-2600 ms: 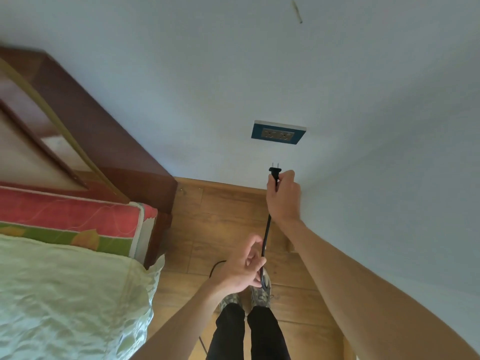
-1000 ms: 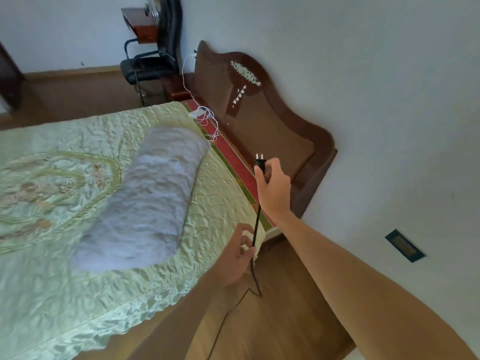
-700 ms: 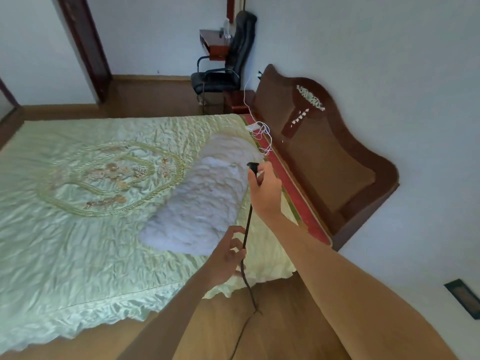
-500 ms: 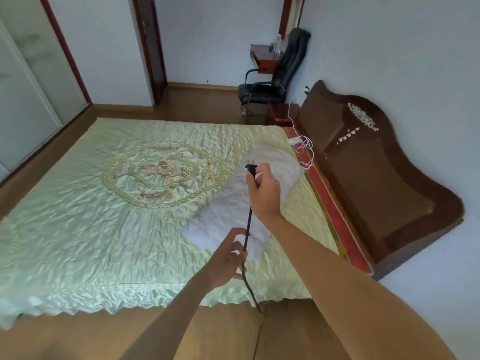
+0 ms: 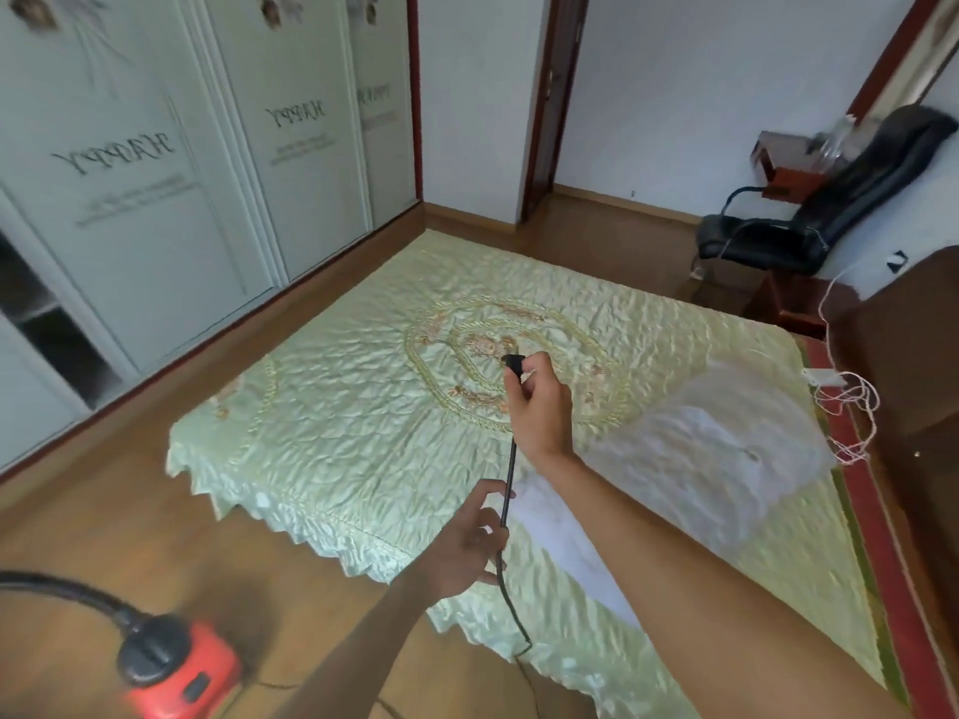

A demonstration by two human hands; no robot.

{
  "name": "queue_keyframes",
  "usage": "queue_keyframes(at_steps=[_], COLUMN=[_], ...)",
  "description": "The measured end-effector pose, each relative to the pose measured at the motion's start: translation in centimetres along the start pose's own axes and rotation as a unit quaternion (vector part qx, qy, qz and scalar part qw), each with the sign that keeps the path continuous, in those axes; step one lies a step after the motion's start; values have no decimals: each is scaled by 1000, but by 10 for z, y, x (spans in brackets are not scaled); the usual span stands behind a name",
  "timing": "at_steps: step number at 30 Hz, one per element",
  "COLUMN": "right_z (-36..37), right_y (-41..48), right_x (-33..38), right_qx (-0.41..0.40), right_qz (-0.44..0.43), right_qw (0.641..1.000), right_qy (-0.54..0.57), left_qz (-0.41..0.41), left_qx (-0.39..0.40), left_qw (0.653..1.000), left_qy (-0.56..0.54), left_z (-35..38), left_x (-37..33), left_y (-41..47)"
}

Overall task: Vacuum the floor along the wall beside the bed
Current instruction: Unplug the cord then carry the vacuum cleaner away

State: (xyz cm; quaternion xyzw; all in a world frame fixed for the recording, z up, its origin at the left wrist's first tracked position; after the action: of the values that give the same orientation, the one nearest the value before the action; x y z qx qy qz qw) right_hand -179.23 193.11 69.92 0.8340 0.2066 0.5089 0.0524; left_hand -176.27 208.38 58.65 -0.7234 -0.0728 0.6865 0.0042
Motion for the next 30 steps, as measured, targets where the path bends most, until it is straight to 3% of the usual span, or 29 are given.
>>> queue_keyframes(at_steps=[7,15,23,30], right_z=[105,240,344,428], right_y=[21,-36,-114,-183], right_x=[38,121,211,269], right_qx=[91,215,307,354], right_qz=[-27,-68,-110,-130], right_qw=[995,969,939,920], right_qy=[43,98,113,107], left_qz=[-15,-29,-48,-60], left_qx=[-128,-280,-381,-424], left_qw=[991,955,921,902], left_qy=[44,94,60,63], left_z=[-78,-174,-254,-325], left_x=[10,17,36,69], left_y=[-9,-97,-187,-270])
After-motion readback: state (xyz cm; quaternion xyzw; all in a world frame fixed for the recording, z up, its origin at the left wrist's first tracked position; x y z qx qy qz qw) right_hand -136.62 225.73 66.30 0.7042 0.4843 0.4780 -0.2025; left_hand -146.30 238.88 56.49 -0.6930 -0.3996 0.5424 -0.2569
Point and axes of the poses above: each hand's wrist, its own y-axis towards the middle knuckle, its own z-axis out of the palm, x = y × z, the point moved 9 cm from there along y, towards the middle knuckle, and after that the axes turned 9 degrees about z, right-handed, at the moved point
